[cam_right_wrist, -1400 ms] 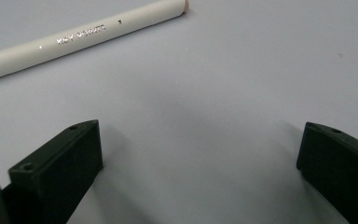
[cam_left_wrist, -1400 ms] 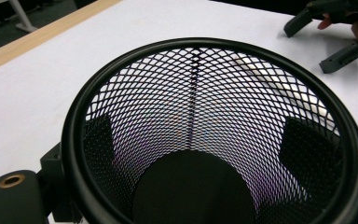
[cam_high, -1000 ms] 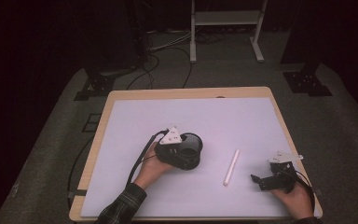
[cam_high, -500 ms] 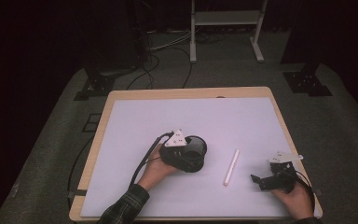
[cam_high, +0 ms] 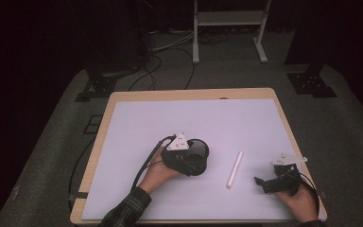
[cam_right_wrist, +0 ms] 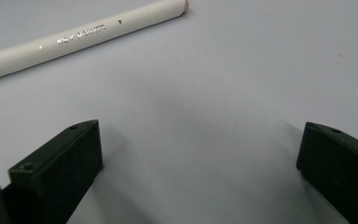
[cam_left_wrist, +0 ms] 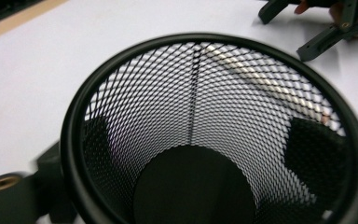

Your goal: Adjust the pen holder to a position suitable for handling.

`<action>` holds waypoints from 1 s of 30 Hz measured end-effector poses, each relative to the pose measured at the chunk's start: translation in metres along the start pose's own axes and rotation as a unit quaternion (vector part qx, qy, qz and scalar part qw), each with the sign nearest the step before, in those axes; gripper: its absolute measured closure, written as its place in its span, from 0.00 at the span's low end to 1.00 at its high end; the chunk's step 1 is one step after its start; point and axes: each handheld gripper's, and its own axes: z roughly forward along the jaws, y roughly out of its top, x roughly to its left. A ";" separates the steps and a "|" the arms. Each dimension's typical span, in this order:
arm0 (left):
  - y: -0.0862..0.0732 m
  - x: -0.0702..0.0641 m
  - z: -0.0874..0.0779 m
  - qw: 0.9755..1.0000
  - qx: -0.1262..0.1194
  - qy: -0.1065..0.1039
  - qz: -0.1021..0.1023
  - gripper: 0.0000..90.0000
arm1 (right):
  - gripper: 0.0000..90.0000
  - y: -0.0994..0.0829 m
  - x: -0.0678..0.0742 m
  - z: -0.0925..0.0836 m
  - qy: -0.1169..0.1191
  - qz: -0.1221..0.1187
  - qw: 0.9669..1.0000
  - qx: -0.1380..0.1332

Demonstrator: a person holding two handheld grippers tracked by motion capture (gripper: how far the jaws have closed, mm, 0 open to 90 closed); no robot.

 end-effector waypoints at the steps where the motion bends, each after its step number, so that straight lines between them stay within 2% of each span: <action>1: 0.000 0.001 0.000 1.000 0.006 0.001 -0.004 0.01 | 0.00 0.000 0.000 0.000 0.000 0.000 1.000 0.000; 10: -0.003 0.002 -0.009 1.000 0.013 0.002 -0.004 0.00 | 0.00 0.000 0.000 0.000 0.000 0.001 1.000 0.000; 21: -0.011 0.000 -0.025 1.000 0.006 0.016 -0.013 0.00 | 0.00 0.000 0.000 0.000 0.000 0.000 1.000 0.000; 30: -0.019 -0.001 -0.037 1.000 0.010 0.024 -0.017 0.00 | 0.00 0.000 0.000 0.000 0.000 0.000 1.000 0.000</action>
